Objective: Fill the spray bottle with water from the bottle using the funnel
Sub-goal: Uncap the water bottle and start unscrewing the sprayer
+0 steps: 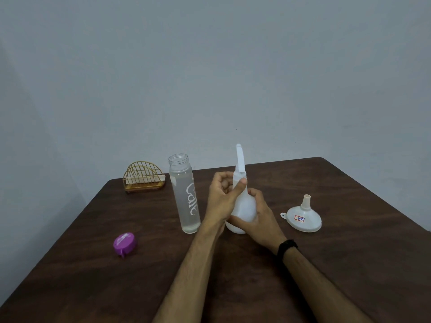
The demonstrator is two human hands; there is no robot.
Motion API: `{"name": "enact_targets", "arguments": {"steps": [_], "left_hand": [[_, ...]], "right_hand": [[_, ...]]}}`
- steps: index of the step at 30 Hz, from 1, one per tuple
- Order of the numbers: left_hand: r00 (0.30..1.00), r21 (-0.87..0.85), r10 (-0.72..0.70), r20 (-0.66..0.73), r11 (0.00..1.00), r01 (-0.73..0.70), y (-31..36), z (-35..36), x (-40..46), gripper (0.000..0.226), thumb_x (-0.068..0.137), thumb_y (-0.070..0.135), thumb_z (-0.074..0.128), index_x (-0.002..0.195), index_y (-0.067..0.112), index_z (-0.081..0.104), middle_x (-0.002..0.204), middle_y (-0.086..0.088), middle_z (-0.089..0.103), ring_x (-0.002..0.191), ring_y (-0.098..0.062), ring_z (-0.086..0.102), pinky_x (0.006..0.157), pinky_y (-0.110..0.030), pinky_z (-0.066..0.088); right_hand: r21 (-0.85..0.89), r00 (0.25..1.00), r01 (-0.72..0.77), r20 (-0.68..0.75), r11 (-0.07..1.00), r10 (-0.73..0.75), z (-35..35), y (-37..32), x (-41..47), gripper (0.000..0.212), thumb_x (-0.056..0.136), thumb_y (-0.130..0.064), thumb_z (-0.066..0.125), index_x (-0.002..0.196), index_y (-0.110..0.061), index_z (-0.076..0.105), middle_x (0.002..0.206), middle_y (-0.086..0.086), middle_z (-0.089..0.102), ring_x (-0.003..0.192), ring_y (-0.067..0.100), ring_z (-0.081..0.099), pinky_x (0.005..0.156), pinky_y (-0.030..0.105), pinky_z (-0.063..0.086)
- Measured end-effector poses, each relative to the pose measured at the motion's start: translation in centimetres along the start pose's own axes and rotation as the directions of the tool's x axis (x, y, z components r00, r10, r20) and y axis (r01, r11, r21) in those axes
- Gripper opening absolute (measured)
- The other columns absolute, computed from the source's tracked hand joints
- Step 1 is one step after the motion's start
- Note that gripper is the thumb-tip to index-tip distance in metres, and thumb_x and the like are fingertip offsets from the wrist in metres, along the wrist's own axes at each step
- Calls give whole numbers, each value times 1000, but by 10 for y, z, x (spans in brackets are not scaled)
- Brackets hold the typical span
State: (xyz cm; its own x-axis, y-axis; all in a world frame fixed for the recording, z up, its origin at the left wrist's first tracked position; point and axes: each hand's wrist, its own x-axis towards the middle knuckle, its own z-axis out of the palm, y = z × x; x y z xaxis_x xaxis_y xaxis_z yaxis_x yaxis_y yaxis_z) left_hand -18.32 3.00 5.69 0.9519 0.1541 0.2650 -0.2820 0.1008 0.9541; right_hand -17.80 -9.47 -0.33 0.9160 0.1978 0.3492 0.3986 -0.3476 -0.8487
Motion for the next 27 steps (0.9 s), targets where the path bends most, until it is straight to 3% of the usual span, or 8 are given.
{"name": "enact_targets", "arguments": {"steps": [5,9,15,19,22,27], "left_hand": [[997,132,6,72,991,-16,-1,3,-1,27,91,40,68,114,27,66,100,10,73,92,-7,69,76,-23,57],[995,169,72,-64,984,-61,-2,3,1,32,78,45,80,97,25,67,92,7,72,86,-9,68,73,-27,58],[978,134,131,-162,985,-109,8,15,5,33,81,39,79,103,18,66,98,2,73,93,-14,69,82,-33,58],[977,139,168,-131,979,-149,25,19,7,22,85,39,75,102,26,71,92,8,75,90,-8,70,76,-21,54],[978,152,188,-93,973,-173,46,23,9,17,87,39,73,101,30,70,92,9,75,92,-8,70,76,-17,50],[973,98,211,-96,975,-202,85,30,15,24,89,34,71,109,20,69,89,4,76,88,-10,73,85,-27,54]], "right_hand": [[9,1000,-14,18,1000,14,0,-2,0,89,63,-62,79,132,-42,27,130,-13,47,117,6,52,88,17,45],[-10,1000,-7,23,1000,7,1,-1,-1,93,63,-62,80,137,-38,28,133,-13,48,118,5,52,95,26,48],[-19,997,-39,60,999,40,0,2,1,96,59,-72,75,136,-44,25,135,-13,47,119,6,50,97,29,48],[-22,996,-48,71,999,49,1,0,2,89,60,-74,74,128,-54,21,130,-19,43,117,4,48,90,18,42],[-33,996,-49,69,998,51,0,-1,2,91,59,-77,73,130,-53,20,131,-19,42,117,5,47,92,22,42],[-35,995,-60,77,998,62,-3,-6,0,91,60,-74,74,131,-49,23,131,-18,42,118,7,47,95,26,45]]}}
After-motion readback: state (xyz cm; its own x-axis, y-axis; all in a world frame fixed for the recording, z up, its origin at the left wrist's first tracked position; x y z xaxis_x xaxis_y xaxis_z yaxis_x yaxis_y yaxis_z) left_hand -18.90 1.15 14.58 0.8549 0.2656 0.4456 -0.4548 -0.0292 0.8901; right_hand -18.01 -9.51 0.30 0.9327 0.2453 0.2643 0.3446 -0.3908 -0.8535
